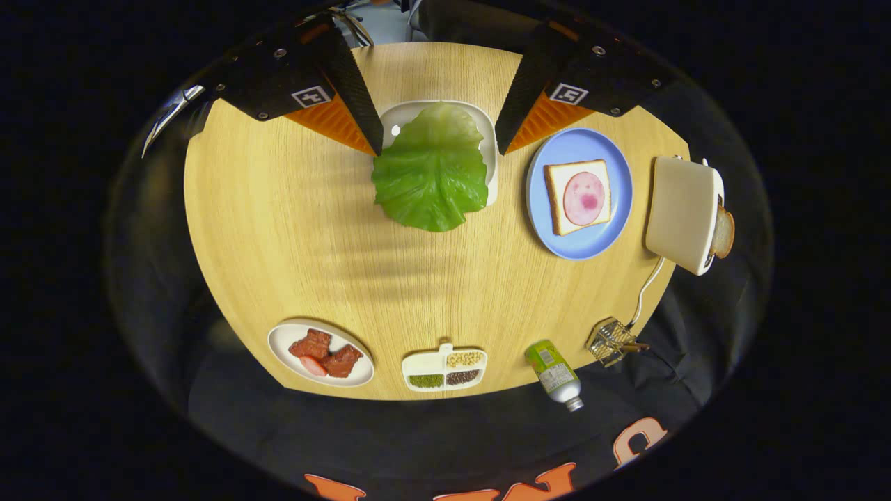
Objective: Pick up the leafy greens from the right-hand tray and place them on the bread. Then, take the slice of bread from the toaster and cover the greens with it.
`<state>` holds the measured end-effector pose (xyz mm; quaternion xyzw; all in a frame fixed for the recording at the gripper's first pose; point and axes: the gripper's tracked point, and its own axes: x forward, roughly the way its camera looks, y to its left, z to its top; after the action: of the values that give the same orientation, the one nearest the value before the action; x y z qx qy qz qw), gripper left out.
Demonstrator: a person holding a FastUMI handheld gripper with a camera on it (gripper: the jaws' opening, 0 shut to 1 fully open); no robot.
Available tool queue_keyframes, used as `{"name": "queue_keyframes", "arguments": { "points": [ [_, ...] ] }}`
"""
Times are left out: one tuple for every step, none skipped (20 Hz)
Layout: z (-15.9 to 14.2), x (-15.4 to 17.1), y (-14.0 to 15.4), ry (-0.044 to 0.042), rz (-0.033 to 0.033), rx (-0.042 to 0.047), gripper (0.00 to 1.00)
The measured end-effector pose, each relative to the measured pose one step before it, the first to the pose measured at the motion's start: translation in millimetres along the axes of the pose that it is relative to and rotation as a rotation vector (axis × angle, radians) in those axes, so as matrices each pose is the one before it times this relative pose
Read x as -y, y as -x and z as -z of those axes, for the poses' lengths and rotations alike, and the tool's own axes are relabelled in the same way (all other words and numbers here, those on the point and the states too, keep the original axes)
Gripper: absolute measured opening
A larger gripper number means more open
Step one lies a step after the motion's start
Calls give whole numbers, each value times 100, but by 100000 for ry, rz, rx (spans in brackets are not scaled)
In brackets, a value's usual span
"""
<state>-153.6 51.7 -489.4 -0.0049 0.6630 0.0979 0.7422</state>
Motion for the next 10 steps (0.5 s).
{"name": "queue_keyframes", "arguments": {
  "points": [
    [282, 83, -707, -332, 193, -2001, 97],
    [335, -149, -834, -312, 218, -1822, 97],
    [187, -84, -746, -165, 156, -1716, 97],
    [185, -72, -652, -310, 480, -1745, 97],
    [115, 44, -555, -331, 682, -1642, 97],
    [105, -186, -637, -264, 170, -918, 97],
    [15, -134, -558, -148, 275, -1007, 97],
    [194, -129, -787, -262, 438, -898, 97],
    [43, -22, -496, -338, 947, -1311, 95],
    [133, 71, -465, -364, 1039, -918, 95]
  ]
}}
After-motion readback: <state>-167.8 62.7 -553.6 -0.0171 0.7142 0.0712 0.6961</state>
